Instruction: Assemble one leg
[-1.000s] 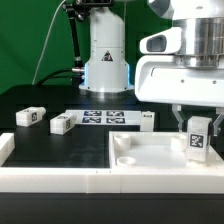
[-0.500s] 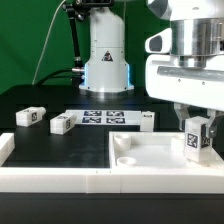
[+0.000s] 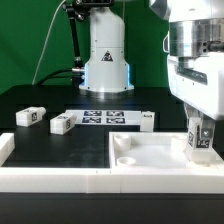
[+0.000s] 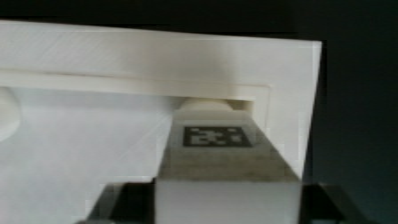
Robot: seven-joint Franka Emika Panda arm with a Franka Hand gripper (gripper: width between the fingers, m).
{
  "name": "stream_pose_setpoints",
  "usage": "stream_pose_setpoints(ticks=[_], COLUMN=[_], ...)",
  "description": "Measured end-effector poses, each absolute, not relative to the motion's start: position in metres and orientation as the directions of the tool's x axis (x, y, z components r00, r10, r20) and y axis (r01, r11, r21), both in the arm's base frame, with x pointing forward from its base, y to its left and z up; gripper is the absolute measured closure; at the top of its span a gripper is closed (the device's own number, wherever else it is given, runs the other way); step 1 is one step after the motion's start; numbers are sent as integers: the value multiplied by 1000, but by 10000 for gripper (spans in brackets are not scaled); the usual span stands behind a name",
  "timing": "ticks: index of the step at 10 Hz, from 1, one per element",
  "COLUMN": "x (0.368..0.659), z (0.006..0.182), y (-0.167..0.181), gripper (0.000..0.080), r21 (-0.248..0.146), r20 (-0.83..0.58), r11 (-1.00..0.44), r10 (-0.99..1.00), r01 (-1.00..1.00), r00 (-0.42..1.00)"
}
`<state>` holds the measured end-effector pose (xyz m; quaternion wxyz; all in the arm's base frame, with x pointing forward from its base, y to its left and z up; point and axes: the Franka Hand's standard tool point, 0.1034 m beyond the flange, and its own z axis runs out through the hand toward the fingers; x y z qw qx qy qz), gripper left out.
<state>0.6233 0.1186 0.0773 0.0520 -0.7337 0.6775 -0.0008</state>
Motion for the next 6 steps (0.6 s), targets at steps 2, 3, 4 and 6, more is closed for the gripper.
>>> stream_pose_setpoints(ticks=[2,3,4,6], x=[623,623,623,621], z=[77,77,77,77], y=[119,119,120,122], gripper=[321,189,162,151], r21=[-81,-84,-85,-90], r20=[-65,-60,-53,-31], r11=[-135,-188,-290,-541], r10=[-988,-979,-954,-837], r01=[-988,-978,-953,-836], r00=[141,194,295,546])
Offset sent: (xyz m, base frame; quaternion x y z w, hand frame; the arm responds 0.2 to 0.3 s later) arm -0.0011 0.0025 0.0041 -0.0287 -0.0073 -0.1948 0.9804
